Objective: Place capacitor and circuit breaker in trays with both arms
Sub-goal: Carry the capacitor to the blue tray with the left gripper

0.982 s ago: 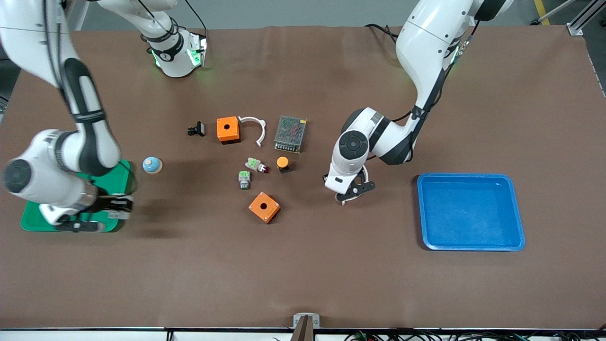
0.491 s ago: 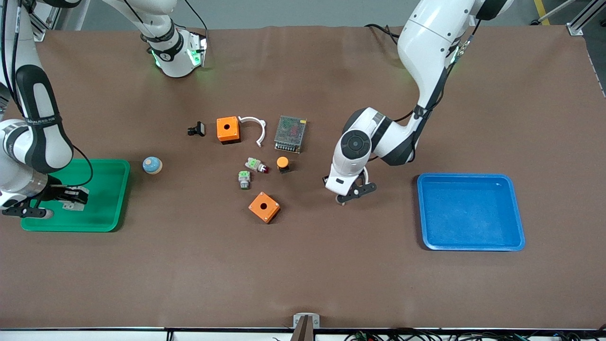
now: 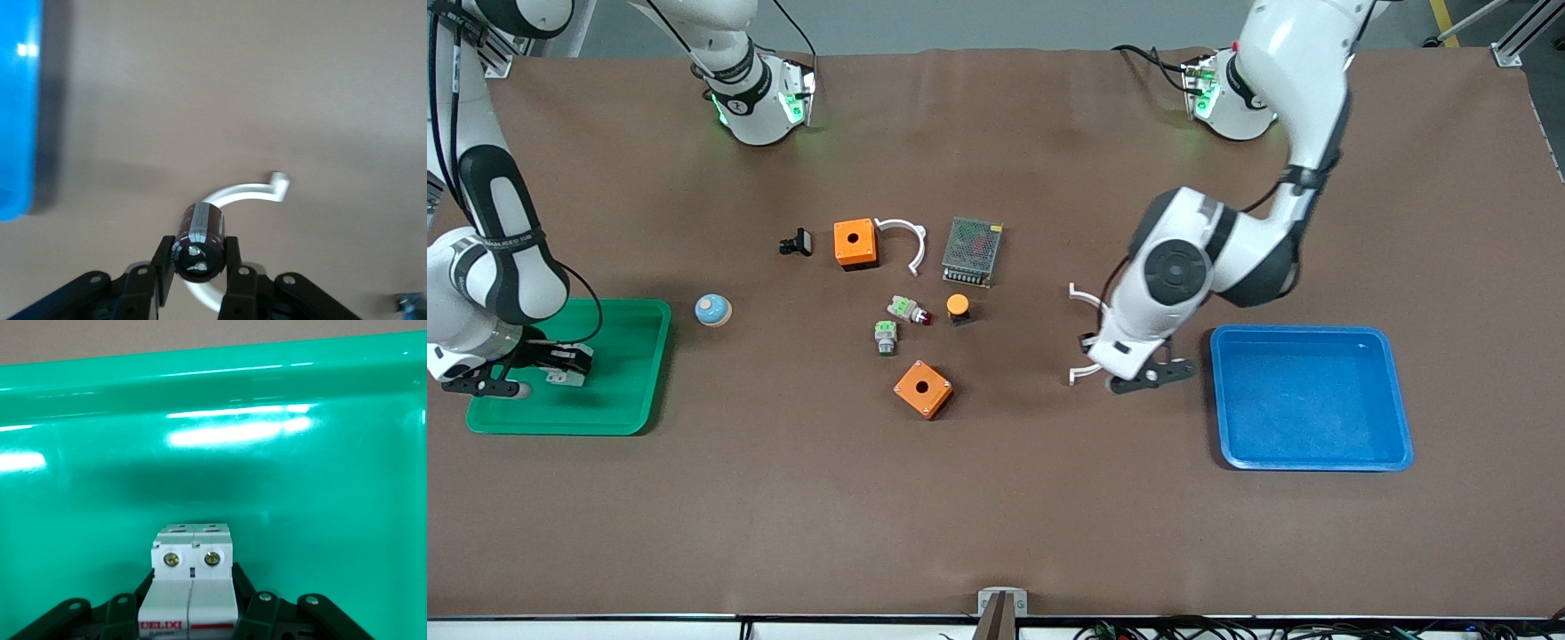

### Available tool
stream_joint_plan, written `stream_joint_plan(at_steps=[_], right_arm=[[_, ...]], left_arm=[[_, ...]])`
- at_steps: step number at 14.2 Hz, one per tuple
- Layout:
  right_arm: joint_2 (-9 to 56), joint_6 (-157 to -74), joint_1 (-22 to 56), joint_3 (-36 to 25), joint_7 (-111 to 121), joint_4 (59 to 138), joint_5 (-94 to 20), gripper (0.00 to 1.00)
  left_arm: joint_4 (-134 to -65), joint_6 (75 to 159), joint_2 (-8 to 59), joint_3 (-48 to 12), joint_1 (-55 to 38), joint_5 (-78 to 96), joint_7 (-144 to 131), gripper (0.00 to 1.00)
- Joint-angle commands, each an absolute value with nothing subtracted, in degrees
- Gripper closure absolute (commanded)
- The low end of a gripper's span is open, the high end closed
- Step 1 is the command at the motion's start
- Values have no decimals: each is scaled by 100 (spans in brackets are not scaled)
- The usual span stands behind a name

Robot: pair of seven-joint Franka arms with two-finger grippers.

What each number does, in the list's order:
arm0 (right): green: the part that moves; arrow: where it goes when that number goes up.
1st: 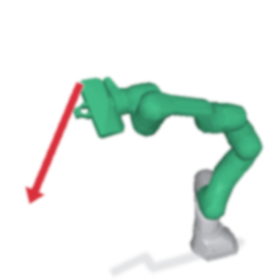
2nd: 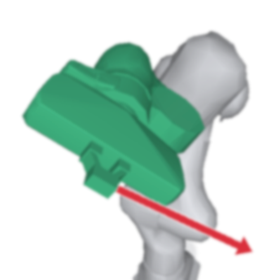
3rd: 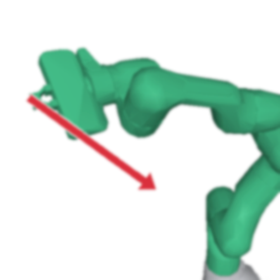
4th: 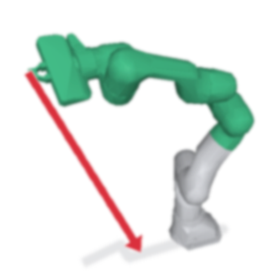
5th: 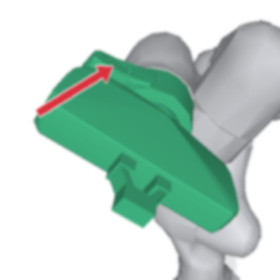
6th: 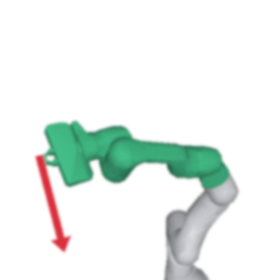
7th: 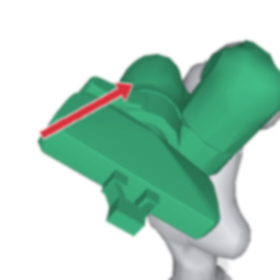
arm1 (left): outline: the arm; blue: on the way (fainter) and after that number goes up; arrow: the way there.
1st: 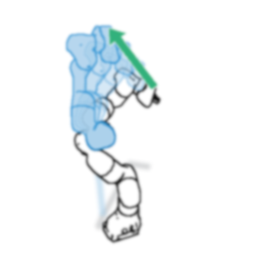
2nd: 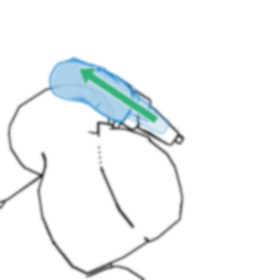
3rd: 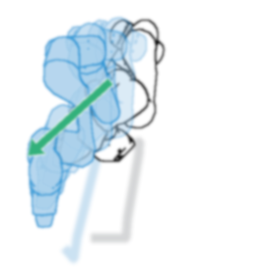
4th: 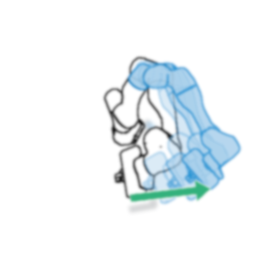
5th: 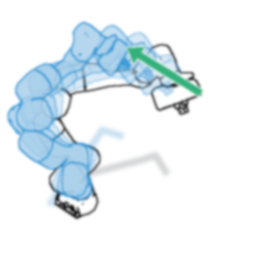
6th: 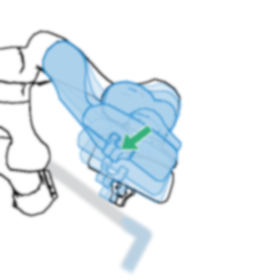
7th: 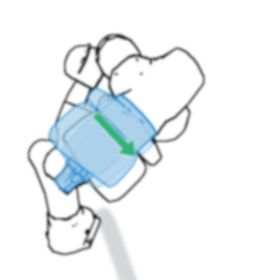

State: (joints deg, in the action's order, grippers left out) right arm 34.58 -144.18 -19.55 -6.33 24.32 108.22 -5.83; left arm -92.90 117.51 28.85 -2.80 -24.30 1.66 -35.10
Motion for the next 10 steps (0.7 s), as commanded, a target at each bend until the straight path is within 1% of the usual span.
stream_joint_plan(at_steps=[1, 3, 4, 5, 6, 9, 10], right_arm=[[3445, -14423, -2030, -527, 2592, 10811, -527, 99], [3445, -14414, -2013, -527, 2637, 10819, -527, 98], [3445, -14414, -2013, -527, 2645, 10811, -527, 95], [3445, -14414, -2021, -527, 2663, 10802, -527, 67], [3445, -14414, -2030, -527, 2672, 10802, -527, 1], [3428, -14327, -2004, -527, 2654, 10609, -527, 0], [3402, -14178, -1978, -519, 2646, 10539, -527, 0]], left_arm=[[-9387, 11235, 2655, -308, -1866, 203, -2596, 85], [-9387, 10996, 2576, -299, -1408, 89, -1937, 86], [-9387, 10986, 2575, -308, -1137, -17, -1655, 87], [-9387, 10986, 2601, -299, -951, -105, -1461, 87], [-9387, 11004, 2636, -299, -767, -236, -1259, 88], [-9378, 11144, 2768, -308, -283, -509, -924, 88], [-9378, 11284, 2838, -308, -159, -518, -853, 88]])
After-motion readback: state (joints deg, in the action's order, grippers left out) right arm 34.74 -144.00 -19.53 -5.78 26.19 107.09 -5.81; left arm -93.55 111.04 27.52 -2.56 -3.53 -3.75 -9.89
